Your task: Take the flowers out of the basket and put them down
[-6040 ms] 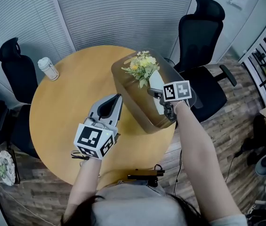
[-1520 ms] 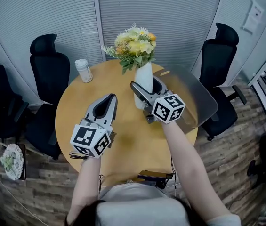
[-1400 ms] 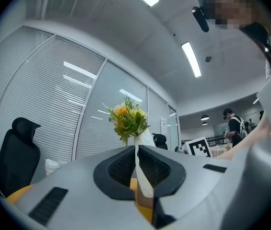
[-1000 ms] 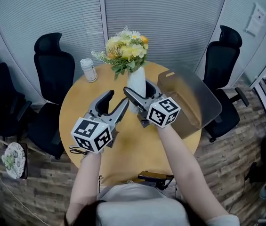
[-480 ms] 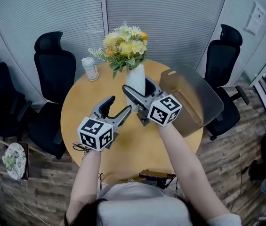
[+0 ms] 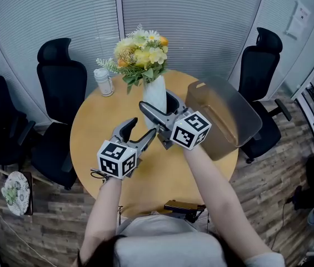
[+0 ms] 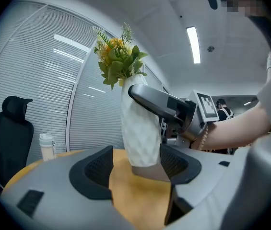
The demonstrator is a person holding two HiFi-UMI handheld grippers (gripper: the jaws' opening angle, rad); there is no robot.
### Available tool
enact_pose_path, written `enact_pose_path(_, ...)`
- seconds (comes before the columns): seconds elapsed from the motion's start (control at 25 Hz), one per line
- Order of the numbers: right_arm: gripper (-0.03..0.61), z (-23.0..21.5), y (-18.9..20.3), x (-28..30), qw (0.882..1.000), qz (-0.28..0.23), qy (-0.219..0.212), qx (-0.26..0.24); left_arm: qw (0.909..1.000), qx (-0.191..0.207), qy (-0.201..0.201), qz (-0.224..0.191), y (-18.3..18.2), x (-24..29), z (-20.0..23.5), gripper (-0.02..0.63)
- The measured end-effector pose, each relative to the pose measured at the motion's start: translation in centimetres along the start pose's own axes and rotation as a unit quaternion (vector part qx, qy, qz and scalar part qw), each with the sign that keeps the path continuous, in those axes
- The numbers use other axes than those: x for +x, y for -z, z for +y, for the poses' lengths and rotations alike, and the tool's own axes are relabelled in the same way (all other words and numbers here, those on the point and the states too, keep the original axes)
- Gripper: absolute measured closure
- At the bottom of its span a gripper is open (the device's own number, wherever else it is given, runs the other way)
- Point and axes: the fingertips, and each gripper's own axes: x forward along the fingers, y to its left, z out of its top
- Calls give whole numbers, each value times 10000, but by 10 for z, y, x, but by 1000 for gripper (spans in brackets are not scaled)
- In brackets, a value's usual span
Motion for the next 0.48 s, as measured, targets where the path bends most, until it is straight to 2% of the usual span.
enact_pose_path(0.48,204,1,6,-1,9996,236,110,-135,10000,7,52,29,6,1,2,321)
